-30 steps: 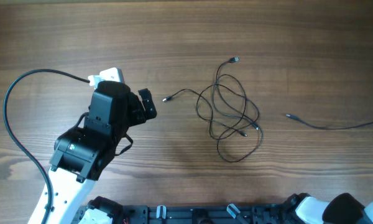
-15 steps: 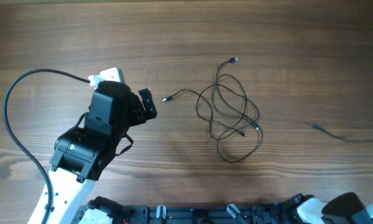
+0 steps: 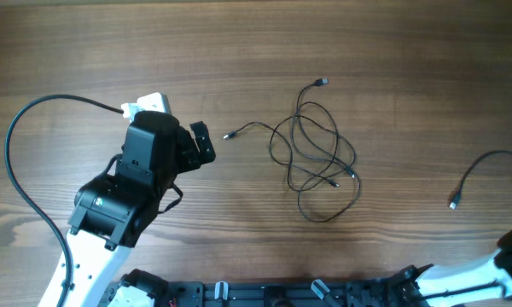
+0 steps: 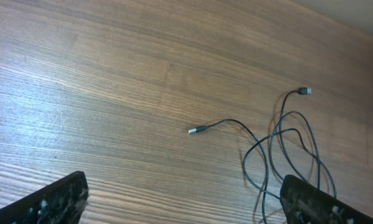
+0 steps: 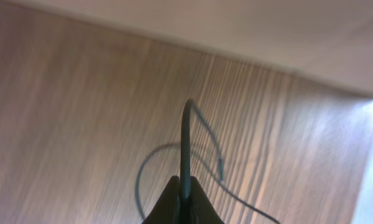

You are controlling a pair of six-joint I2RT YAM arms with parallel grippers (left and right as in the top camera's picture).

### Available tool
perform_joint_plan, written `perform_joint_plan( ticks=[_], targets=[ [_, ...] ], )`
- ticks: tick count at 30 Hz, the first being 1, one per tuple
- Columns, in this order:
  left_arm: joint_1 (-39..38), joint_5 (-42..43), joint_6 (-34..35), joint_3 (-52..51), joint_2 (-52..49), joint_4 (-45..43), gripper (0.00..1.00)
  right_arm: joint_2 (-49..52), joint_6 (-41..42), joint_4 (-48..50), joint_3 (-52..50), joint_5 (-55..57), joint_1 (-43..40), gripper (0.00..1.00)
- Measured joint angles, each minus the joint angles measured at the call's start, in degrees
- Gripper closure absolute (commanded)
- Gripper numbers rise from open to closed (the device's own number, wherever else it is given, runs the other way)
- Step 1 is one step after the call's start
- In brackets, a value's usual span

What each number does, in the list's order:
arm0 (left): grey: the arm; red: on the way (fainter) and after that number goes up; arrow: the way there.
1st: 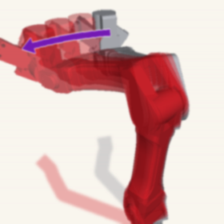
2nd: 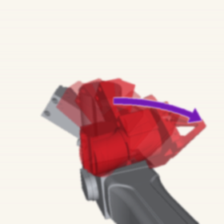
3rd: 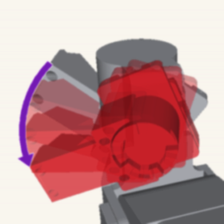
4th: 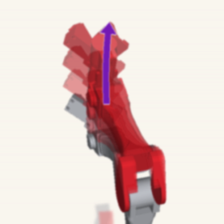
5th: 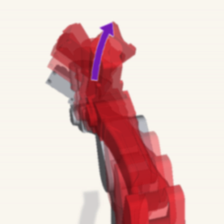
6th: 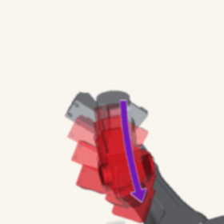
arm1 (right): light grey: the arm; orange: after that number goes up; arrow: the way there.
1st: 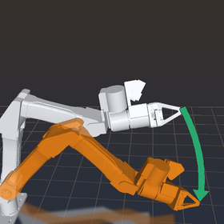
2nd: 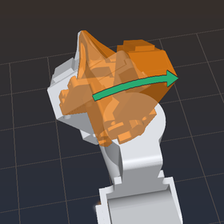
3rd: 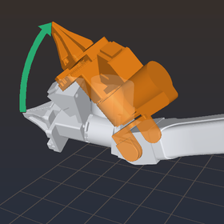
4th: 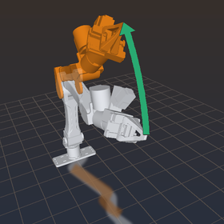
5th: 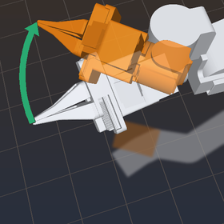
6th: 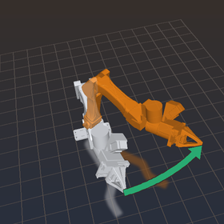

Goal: Untangle cables

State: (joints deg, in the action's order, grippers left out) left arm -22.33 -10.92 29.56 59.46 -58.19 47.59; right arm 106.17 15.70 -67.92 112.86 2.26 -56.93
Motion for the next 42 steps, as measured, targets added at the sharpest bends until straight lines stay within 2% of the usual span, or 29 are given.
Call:
perform_joint_plan(
  ticks=[1,2,4,6,11,17,24,29,36,37,42],
  targets=[
    [0.02,-0.02,0.00,0.00,0.00,-0.02,0.00,1.90,0.13,-0.81,0.00,-1.16,0.04,0.76],
    [0.00,0.00,0.00,0.00,0.00,-0.02,0.00,5.11,0.37,-1.75,0.00,-2.64,0.15,0.48],
    [0.02,-0.02,0.00,0.00,0.00,-0.02,0.00,9.79,0.92,-3.06,-0.02,-4.31,0.70,0.31],
    [0.00,-0.02,0.00,0.00,0.00,-0.02,0.00,13.66,0.96,-4.96,-0.07,-5.42,1.77,0.20],
    [0.00,-0.02,0.00,0.00,0.00,-0.02,0.00,14.91,0.50,-6.40,-0.11,-6.78,6.03,0.18],
    [0.00,0.00,-0.15,0.00,0.00,-0.02,0.00,14.91,-12.66,-10.21,-0.11,-19.80,16.48,0.18],
    [0.02,-0.02,-0.15,0.00,0.00,-0.02,0.00,14.91,-26.32,-12.26,-0.11,-24.09,38.45,0.17],
    [0.02,-0.02,-0.15,0.00,0.00,-0.02,0.00,14.91,-30.95,-17.25,-0.11,-24.57,52.74,0.18],
    [0.00,-0.02,-0.15,0.00,0.00,-0.02,0.00,14.91,-30.77,-15.87,-0.11,-25.40,66.55,0.14],
    [0.02,-0.02,-0.15,0.00,0.00,-0.02,0.00,14.91,-29.55,-14.01,-0.11,-25.46,68.19,0.12],
    [0.00,-0.02,-0.15,0.00,0.00,-0.04,0.00,14.91,-18.49,-2.69,-4.20,-25.81,75.60,0.11]
  ],
)
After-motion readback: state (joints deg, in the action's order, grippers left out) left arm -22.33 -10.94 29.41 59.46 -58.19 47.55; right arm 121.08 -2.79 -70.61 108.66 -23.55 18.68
